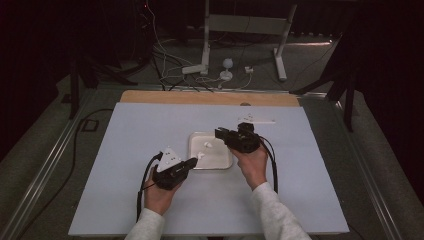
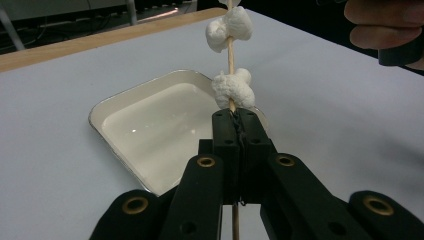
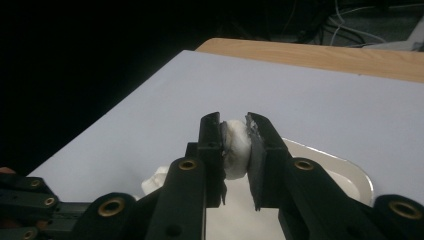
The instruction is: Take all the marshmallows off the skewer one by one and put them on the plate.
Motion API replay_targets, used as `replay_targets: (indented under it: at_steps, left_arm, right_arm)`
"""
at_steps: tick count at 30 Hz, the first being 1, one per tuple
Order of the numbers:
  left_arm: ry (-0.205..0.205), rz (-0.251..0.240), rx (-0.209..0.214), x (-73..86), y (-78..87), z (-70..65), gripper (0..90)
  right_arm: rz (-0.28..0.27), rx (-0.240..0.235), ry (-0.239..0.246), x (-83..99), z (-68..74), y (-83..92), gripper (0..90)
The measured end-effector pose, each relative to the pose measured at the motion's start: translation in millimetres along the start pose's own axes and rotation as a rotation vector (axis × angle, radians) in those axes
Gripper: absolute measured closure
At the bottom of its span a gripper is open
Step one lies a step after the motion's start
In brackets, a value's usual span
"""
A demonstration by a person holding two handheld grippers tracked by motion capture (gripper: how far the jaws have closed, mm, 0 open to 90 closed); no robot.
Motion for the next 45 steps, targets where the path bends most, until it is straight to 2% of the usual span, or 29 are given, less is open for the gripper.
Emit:
replay_targets:
  at_steps: [9,13,18,19,20,21,22,23,24,25,28,29,35,40,44,45]
  left_arm:
    - [-0.017,0.007,-0.008,-1.6,0.1,-1.2,90.0]
    - [-0.025,0.008,-0.010,-2.6,1.1,-1.5,90.0]
    - [-0.024,0.005,-0.008,-3.7,2.3,-0.3,90.0]
    - [-0.030,0.009,-0.010,-3.7,2.3,-0.4,90.0]
    - [-0.041,0.020,-0.018,-2.7,2.5,-0.4,90.0]
    - [-0.046,0.028,-0.026,-1.2,3.5,0.8,90.0]
    - [-0.032,0.025,-0.025,-0.2,5.0,3.3,90.0]
    - [-0.013,0.015,-0.023,-0.3,6.3,6.2,90.0]
    - [0.001,0.007,-0.024,-1.0,7.3,8.5,90.0]
    - [0.007,0.001,-0.025,-2.0,8.0,9.6,90.0]
    - [0.009,-0.006,-0.030,-3.5,9.0,9.9,90.0]
    - [0.011,-0.008,-0.031,-3.9,9.3,9.8,90.0]
    - [0.028,-0.015,-0.041,-3.3,10.9,13.6,89.9]
    - [0.038,-0.016,-0.050,-2.7,12.2,16.6,89.9]
    - [0.040,-0.013,-0.053,-2.1,12.1,17.7,89.9]
    - [0.041,-0.011,-0.054,-1.9,11.9,17.9,89.9]
  right_arm:
    - [-0.001,0.052,0.028,0.2,-0.6,-1.2,80.0]
    - [-0.023,0.080,0.054,-1.2,0.8,0.1,80.6]
    - [-0.025,0.099,0.051,-2.0,-0.5,-0.1,81.1]
    - [-0.034,0.119,0.055,-2.0,-1.9,0.3,81.6]
    - [-0.048,0.160,0.057,-3.3,-5.6,2.5,81.8]
    - [-0.048,0.160,0.057,-3.3,-5.6,2.5,81.8]
    - [-0.081,0.170,-0.006,-8.4,-18.3,10.5,81.7]
    - [-0.084,0.151,-0.030,-10.0,-22.7,14.0,81.5]
    - [-0.084,0.151,-0.030,-10.0,-22.7,14.0,81.5]
    - [-0.074,0.126,-0.030,-10.2,-24.1,16.4,81.2]
    - [-0.045,0.103,0.014,-6.0,-22.1,18.4,80.3]
    - [-0.031,0.076,0.021,-1.7,-19.0,14.6,79.8]
    - [0.023,0.054,0.042,10.1,-11.0,0.3,78.4]
    - [0.065,0.050,0.027,19.4,-10.9,-11.9,76.7]
    - [0.089,0.048,0.008,24.9,-12.5,-18.3,66.8]
    - [0.098,0.058,0.007,26.4,-13.9,-19.8,59.4]
Point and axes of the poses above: each handheld gripper's, and its own axes: y roughly backward along the jaws, x roughly out of its underside, z roughly to its left, the point moved 6 cm from there along -y, roughly forward along the jaws, and after that the axes turned 4 degrees about -z, right-handed, at the moved point
